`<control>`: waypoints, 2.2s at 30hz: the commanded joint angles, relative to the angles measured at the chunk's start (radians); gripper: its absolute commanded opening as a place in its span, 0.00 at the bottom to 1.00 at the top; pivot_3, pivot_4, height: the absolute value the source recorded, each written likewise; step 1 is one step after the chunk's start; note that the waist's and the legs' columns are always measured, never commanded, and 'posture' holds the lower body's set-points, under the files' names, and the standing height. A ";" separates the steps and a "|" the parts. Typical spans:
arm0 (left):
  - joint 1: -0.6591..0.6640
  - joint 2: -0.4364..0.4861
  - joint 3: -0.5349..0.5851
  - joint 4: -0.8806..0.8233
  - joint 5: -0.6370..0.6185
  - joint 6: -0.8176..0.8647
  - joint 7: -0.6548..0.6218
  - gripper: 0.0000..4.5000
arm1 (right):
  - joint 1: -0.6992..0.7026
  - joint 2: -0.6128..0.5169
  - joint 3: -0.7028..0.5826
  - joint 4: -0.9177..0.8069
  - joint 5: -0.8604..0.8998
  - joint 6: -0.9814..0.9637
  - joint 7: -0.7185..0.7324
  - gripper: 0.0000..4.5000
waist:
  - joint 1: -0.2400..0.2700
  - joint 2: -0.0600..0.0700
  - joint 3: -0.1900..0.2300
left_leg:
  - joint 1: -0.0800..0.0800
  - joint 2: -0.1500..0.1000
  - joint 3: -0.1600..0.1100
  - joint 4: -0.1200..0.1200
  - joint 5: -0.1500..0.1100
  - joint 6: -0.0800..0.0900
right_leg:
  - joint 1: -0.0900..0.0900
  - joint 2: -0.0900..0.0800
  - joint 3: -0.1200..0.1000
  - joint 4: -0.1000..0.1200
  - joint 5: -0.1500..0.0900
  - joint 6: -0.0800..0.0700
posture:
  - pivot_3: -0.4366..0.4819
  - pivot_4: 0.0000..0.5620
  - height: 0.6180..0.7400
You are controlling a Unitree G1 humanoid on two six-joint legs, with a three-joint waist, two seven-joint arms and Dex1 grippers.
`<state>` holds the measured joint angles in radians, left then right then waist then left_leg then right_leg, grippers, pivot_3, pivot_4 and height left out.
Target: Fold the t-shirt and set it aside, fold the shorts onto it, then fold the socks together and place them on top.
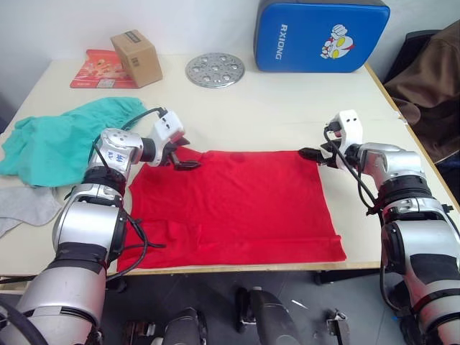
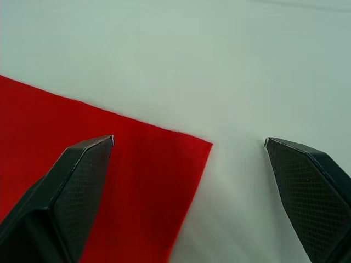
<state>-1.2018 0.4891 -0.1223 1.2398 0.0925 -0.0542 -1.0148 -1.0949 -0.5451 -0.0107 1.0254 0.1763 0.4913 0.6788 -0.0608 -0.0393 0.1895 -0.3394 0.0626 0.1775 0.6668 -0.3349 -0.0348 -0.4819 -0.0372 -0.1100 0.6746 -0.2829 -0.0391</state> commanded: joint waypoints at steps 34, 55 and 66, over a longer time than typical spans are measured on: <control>-0.062 0.029 0.071 -0.018 -0.009 0.117 -0.044 0.01 | 0.069 0.051 -0.081 -0.134 -0.008 -0.119 0.045 0.00 | -0.024 0.000 0.000 | 0.002 0.000 0.000 -0.001 0.002 -0.003 | 0.000 0.000 0.001 0.003 0.000 -0.001 | 0.48 0.27 1.00; 0.017 0.050 -0.007 -0.042 0.086 0.002 0.014 0.61 | 0.159 0.059 -0.063 -0.285 -0.019 -0.076 0.048 0.00 | -0.023 0.000 0.000 | 0.003 0.000 0.000 -0.001 0.003 -0.003 | 0.000 0.000 0.001 0.004 -0.001 -0.001 | 0.48 0.27 1.00; 0.030 0.053 -0.030 -0.020 0.123 -0.050 0.082 0.49 | 0.140 0.067 -0.062 -0.277 -0.018 -0.068 0.045 0.00 | -0.023 0.000 0.000 | 0.003 0.000 0.000 -0.001 0.003 -0.003 | 0.000 0.000 0.001 0.004 -0.001 -0.002 | 0.48 0.27 1.00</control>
<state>-1.1692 0.5254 -0.1483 1.2248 0.2034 -0.0947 -0.9447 -0.9370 -0.4800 -0.0733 0.7843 0.1565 0.4212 0.7271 -0.0838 -0.0391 0.1896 -0.3360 0.0622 0.1773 0.6656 -0.3321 -0.0381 -0.4815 -0.0372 -0.1087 0.6787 -0.2838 -0.0407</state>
